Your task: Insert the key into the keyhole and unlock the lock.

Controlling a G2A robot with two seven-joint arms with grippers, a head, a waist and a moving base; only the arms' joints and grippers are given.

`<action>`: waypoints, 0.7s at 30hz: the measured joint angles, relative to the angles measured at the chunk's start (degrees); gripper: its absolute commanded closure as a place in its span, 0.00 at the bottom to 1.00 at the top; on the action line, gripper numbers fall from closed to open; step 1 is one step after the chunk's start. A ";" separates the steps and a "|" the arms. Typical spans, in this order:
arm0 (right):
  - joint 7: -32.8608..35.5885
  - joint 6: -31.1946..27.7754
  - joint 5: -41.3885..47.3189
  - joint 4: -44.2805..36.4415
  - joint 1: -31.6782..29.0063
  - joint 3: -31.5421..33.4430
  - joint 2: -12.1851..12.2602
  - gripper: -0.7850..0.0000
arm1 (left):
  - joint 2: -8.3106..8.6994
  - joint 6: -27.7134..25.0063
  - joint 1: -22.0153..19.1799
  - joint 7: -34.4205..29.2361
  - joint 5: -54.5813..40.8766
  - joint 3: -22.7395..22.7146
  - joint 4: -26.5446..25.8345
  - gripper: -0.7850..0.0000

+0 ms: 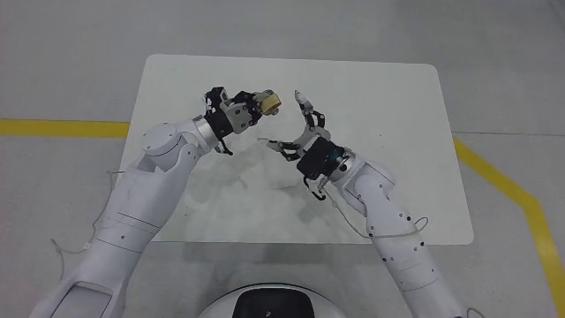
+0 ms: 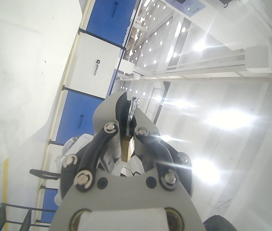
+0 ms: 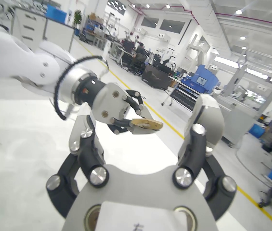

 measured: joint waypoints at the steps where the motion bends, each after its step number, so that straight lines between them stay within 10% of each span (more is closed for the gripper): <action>1: 1.11 1.30 -2.27 -0.49 -0.35 0.09 0.13 0.71 | 0.03 0.24 0.10 0.29 0.14 -0.12 -0.01 1.00; 21: 16.74 0.29 -22.88 -8.83 -2.04 -1.22 1.64 0.82 | 0.63 -0.26 3.01 2.72 6.28 -0.44 -2.75 1.00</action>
